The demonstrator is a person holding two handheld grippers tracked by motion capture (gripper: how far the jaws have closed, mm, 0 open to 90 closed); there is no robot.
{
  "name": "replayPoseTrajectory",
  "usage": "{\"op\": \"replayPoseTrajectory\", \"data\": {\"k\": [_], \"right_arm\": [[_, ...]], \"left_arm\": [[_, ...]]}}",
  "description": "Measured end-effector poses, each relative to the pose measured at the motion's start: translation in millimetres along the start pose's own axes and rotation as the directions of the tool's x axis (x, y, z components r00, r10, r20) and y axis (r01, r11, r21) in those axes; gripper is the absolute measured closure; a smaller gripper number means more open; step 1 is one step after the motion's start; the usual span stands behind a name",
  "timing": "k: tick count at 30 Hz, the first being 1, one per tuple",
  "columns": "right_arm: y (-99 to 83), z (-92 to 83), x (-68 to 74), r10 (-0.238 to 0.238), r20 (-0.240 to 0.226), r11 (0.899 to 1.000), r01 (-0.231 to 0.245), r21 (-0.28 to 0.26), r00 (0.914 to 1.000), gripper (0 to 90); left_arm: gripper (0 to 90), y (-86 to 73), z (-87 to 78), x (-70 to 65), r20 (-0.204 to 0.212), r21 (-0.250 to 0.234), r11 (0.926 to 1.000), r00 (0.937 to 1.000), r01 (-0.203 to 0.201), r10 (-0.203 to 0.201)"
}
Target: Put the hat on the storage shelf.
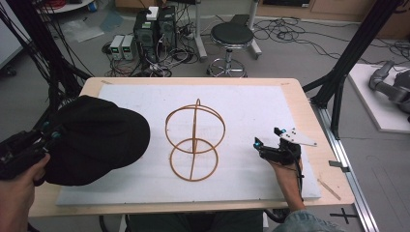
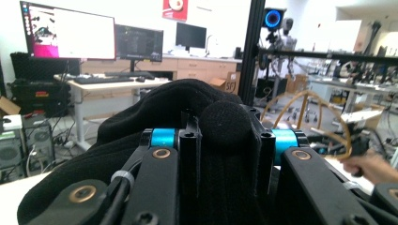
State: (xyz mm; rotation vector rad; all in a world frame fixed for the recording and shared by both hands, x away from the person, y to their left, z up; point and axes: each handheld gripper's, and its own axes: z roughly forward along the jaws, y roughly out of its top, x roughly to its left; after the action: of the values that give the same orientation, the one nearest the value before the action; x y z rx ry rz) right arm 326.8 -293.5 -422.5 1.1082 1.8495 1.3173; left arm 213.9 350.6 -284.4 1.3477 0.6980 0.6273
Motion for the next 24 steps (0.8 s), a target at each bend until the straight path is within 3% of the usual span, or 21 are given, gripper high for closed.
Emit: {"op": "replayPoseTrajectory", "data": {"k": [12,16,20,24], "right_arm": [[0.1,0.9,0.6,-0.001,-0.005,1.000,0.001,-0.002,1.0000,13.4],[0.2,0.9,0.8,-0.002,-0.004,1.000,0.002,-0.002,1.0000,13.4],[0.1,1.2,1.0,0.001,-0.009,1.000,-0.001,0.001,1.0000,13.4],[0.1,1.4,1.0,0.000,-0.010,1.000,0.000,0.002,0.9999,13.4]], "left_arm": [[71.6,38.0,20.3,-9.4,0.089,-0.063,0.9980,0.9959,-0.008,0.014],[71.6,46.1,28.6,-12.2,0.109,-0.071,0.9974,0.9940,0.005,0.003],[71.6,51.3,37.5,-13.4,0.145,-0.102,0.9940,0.9891,0.042,-0.027],[71.6,56.9,47.1,-14.6,0.178,-0.114,0.9924,0.9838,0.047,-0.027]]}}
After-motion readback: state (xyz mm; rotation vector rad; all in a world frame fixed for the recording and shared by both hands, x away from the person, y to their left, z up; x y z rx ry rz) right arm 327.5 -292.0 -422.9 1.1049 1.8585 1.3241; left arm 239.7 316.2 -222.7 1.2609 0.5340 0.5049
